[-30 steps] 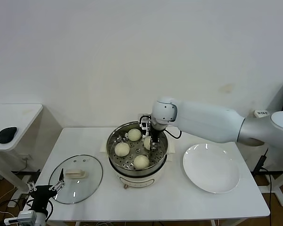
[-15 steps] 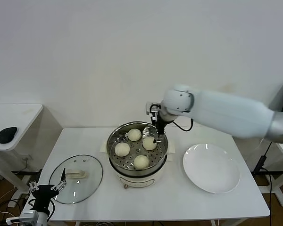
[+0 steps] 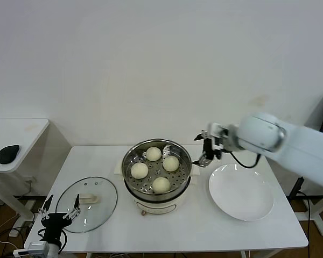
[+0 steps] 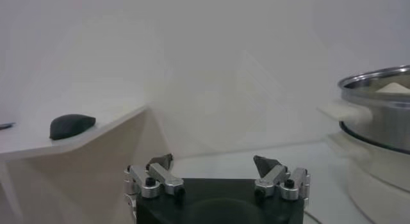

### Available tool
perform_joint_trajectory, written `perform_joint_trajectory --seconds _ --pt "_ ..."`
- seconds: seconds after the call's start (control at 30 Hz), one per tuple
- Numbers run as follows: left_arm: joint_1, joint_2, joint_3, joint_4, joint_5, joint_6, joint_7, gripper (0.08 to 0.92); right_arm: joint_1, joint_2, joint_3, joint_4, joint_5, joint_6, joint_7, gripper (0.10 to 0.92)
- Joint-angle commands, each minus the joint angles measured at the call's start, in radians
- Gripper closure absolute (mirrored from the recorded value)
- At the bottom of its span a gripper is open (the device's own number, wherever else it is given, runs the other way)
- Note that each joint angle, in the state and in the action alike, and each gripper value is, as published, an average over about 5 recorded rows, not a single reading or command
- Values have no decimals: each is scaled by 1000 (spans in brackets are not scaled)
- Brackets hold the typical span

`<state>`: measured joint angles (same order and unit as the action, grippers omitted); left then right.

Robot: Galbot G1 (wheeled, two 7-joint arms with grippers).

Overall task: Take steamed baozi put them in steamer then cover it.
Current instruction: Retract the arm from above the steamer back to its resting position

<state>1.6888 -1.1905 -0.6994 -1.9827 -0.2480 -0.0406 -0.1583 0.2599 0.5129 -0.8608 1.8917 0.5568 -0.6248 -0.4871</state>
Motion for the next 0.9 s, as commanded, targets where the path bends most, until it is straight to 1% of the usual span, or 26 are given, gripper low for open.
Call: perform_joint_trajectory --seconds 0.03,0.17,0.3,0.4,0.5,0.67,0.77,0.9 --pt "6 -6 5 2 7 -2 4 177 -1297 -105 1169 139 -144 306 334 203" --pt "16 -8 5 3 15 -6 9 177 -1515 135 1395 115 -272 416 346 203" --pt "20 -11 5 12 36 -28 13 177 -1625 397 1559 79 -374 546 330 203" --pt "18 -15 10 25 81 -44 9 177 -1676 557 1640 43 -409 638 307 203" --pt "11 -15 20 44 172 -65 -4 177 -1720 678 1683 1 -418 714 281 203" --pt "0 4 25 80 409 -101 -43 177 -1795 795 1739 -24 -379 760 234 203" --pt "-5 22 11 110 642 -112 -67 177 -1837 841 1762 -14 -352 754 208 203" --pt "-20 45 -20 165 961 -110 -67 177 -1883 879 1774 14 -349 741 199 203"
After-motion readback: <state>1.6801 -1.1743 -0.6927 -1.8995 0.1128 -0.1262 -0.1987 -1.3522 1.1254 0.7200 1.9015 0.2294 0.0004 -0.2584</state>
